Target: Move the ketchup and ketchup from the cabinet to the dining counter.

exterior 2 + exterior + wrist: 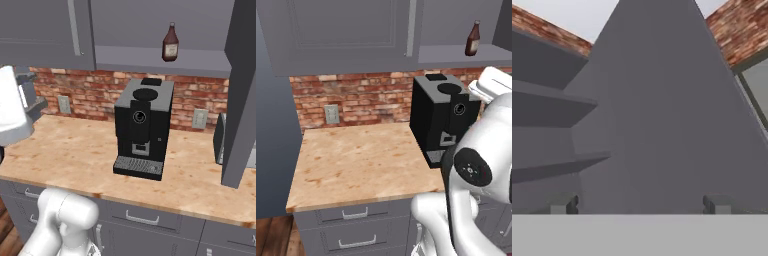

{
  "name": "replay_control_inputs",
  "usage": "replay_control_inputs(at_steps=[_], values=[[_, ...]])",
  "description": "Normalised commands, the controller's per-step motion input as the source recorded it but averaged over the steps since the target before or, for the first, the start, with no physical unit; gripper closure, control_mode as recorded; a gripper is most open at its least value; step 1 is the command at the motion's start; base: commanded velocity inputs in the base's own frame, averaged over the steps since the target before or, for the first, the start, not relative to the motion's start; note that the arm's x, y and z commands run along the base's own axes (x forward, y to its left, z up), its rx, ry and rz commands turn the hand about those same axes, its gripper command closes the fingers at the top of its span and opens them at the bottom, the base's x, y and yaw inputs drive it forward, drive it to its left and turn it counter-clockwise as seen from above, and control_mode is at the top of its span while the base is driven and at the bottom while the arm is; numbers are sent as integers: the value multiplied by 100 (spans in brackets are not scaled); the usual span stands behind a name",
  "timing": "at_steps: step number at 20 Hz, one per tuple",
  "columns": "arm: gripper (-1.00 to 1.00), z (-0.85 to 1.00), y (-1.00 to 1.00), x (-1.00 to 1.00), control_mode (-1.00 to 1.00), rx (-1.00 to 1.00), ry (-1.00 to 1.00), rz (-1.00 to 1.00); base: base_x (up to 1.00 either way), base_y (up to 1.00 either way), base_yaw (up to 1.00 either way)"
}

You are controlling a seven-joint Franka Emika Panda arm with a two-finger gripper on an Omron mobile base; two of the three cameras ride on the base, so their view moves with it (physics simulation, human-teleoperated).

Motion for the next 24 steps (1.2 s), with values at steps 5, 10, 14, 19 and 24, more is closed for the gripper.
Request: replay_control_inputs(at_steps=[5,10,14,19,24], values=[[-100,0,89,5,-100,-7,6,28,0,0,0],[-100,1,51,30,-100,-2,7,24,0,0,0],[-100,11,10,56,-100,0,7,15,0,0,0],[-100,1,0,63,-100,0,5,10,0,0,0],[-100,0,0,65,-100,0,2,11,0,0,0]])
